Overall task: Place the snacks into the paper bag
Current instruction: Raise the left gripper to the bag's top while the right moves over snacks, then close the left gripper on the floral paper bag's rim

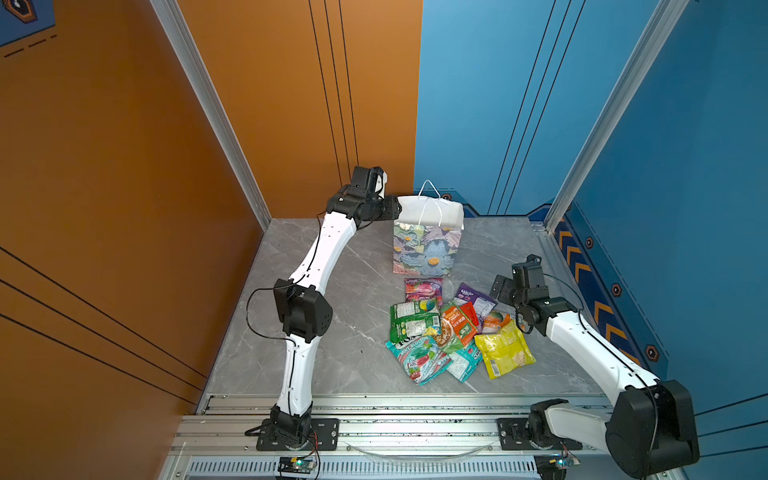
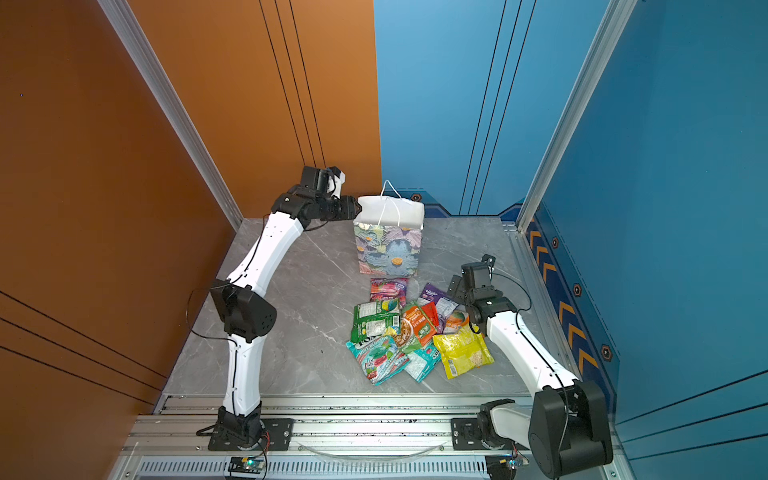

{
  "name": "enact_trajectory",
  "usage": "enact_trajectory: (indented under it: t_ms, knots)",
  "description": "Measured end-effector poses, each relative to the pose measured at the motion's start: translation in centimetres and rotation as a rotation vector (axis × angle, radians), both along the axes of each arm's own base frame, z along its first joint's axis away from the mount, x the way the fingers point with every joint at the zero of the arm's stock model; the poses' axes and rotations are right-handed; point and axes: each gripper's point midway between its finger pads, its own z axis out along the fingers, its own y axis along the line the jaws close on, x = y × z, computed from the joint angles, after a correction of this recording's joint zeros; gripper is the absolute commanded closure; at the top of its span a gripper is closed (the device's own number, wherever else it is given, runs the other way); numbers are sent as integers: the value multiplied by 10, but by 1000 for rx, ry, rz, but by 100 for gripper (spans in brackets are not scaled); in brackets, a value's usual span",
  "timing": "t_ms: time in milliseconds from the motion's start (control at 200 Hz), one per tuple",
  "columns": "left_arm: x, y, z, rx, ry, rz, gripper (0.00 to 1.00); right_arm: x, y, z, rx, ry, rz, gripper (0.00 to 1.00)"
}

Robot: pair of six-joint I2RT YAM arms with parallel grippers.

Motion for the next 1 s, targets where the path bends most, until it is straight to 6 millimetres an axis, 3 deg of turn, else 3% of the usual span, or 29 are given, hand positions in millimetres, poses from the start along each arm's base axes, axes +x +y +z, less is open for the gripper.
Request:
enact_trajectory:
  t_ms: [195, 1001]
  knots:
    - [-3, -1, -2, 27, 3, -10, 59, 0, 2, 0, 15, 0, 3, 0]
    - [-8, -4, -2, 76, -8, -22, 89, 0, 3, -1, 28, -1, -3, 0]
